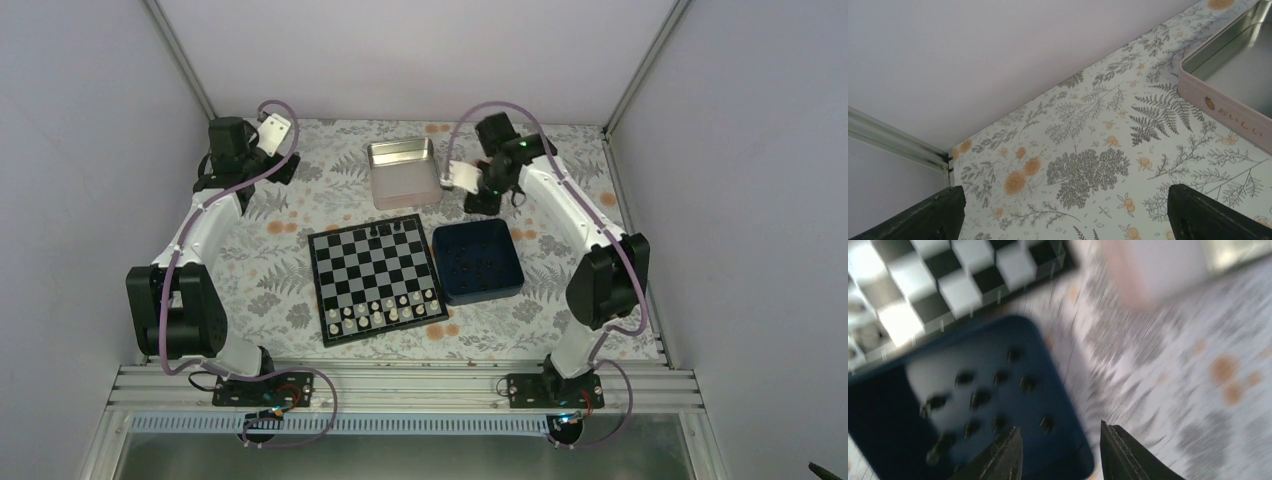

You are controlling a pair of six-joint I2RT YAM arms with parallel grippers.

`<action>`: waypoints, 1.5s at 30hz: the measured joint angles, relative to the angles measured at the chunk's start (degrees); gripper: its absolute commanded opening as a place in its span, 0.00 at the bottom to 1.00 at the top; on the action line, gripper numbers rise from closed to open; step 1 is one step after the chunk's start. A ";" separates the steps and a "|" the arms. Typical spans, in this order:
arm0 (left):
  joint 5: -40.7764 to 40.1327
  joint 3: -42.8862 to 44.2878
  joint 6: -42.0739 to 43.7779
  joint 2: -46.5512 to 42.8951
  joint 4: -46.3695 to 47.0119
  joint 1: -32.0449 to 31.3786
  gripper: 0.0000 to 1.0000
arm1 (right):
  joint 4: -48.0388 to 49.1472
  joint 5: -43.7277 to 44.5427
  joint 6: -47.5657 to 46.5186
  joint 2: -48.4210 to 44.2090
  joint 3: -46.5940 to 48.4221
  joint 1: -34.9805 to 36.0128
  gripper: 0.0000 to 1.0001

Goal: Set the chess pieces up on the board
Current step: Pick up the chess piece from the storage box.

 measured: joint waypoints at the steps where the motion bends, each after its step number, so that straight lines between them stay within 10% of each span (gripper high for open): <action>1: 0.26 0.44 -0.02 0.15 -0.20 -0.02 1.00 | 0.26 0.74 0.07 -0.83 -3.65 -2.16 0.41; 17: 0.63 3.21 -0.48 2.03 -0.24 -2.34 1.00 | 5.44 6.58 1.11 -2.60 -31.08 -5.68 0.42; 40: 0.59 3.21 -0.87 2.03 -1.07 -2.54 1.00 | 10.88 7.58 0.85 1.46 -32.52 -6.54 0.34; 45: 0.59 3.21 -0.87 2.03 -1.07 -2.54 1.00 | 11.28 7.87 0.70 1.51 -32.52 -6.67 0.17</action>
